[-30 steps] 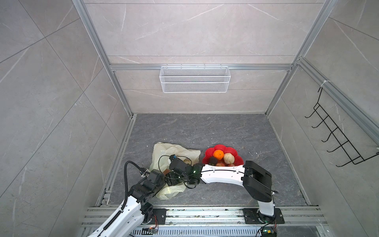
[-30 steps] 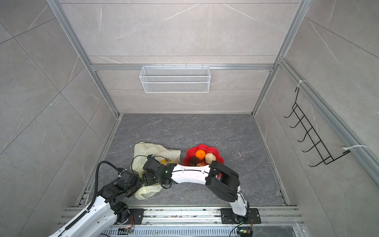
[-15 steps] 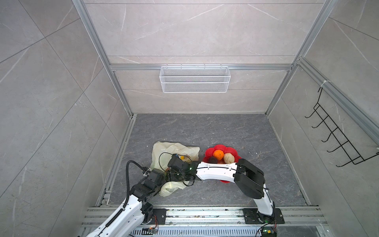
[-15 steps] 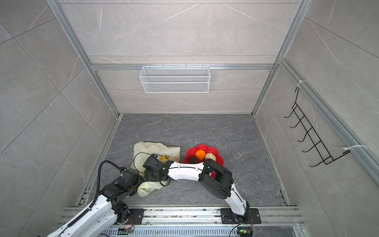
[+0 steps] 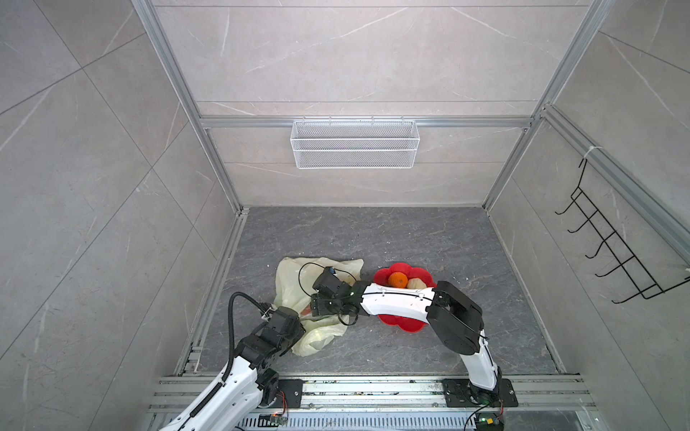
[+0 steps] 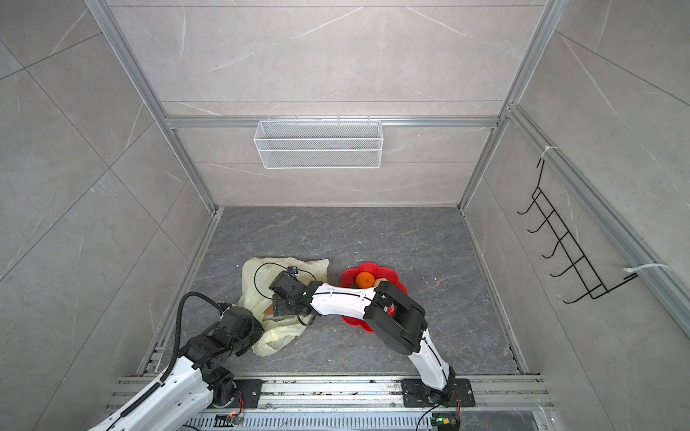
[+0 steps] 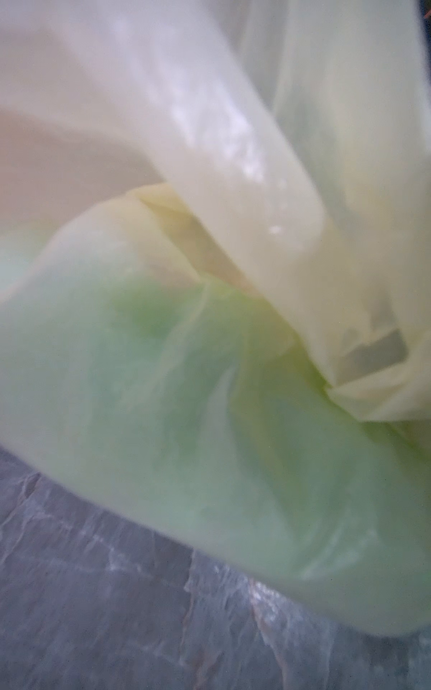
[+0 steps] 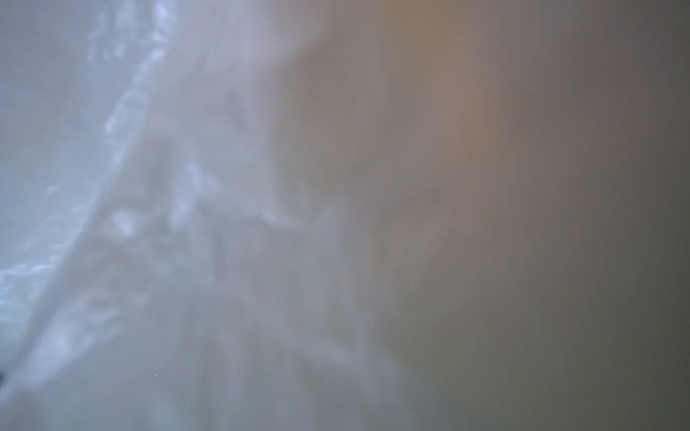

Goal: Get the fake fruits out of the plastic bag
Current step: 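Grasp the green spiky fruit inside the bag with the right gripper, then lift the green spiky fruit out of the bag and carry it over the red plate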

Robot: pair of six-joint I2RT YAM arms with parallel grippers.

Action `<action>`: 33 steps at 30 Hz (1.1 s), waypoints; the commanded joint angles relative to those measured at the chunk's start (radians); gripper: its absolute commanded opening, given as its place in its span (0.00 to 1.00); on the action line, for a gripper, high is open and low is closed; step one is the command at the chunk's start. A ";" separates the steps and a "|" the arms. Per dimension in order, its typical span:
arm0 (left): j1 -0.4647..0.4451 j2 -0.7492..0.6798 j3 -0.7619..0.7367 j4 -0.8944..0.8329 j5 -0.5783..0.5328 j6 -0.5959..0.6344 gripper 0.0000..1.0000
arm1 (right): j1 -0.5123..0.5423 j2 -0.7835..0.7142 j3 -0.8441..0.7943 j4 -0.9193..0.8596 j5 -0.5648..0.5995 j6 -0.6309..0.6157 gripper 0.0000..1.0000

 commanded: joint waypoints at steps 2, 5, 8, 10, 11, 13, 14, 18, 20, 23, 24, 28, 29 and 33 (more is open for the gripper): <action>-0.001 0.003 0.006 -0.018 -0.003 0.026 0.09 | 0.007 0.015 0.022 -0.051 0.022 -0.010 0.80; -0.001 0.005 0.004 -0.016 -0.003 0.026 0.09 | 0.007 0.034 0.044 -0.082 0.045 -0.017 0.80; -0.001 0.005 0.002 -0.015 -0.006 0.026 0.09 | 0.008 0.048 0.057 -0.102 0.044 -0.021 0.80; -0.001 0.006 0.003 -0.015 -0.010 0.026 0.09 | 0.009 0.048 0.055 -0.103 0.038 -0.023 0.80; -0.001 0.007 0.005 -0.016 -0.011 0.026 0.09 | 0.008 0.045 0.050 -0.100 0.036 -0.024 0.79; -0.001 0.010 0.015 -0.024 -0.017 0.029 0.09 | 0.008 0.031 0.036 -0.090 0.040 -0.027 0.75; -0.001 0.010 0.020 -0.032 -0.018 0.030 0.09 | 0.009 0.022 0.026 -0.084 0.044 -0.029 0.72; -0.001 0.003 0.026 -0.048 -0.023 0.032 0.09 | 0.009 -0.026 -0.012 -0.049 0.047 -0.038 0.67; -0.001 -0.006 0.020 -0.049 -0.024 0.030 0.09 | 0.009 -0.051 -0.021 -0.043 0.045 -0.040 0.64; -0.001 -0.007 0.017 -0.043 -0.025 0.031 0.09 | 0.008 -0.099 -0.050 -0.017 0.042 -0.040 0.62; -0.001 -0.003 0.019 -0.040 -0.026 0.034 0.09 | 0.008 -0.112 -0.060 -0.009 0.042 -0.040 0.61; -0.001 0.030 0.040 -0.028 -0.034 0.061 0.09 | 0.009 -0.173 -0.096 0.007 0.050 -0.043 0.60; -0.001 0.048 0.045 -0.014 -0.034 0.070 0.09 | 0.009 -0.186 -0.104 0.013 0.054 -0.043 0.60; -0.001 0.142 0.074 0.040 -0.036 0.106 0.09 | 0.003 -0.224 -0.129 0.021 0.064 -0.043 0.60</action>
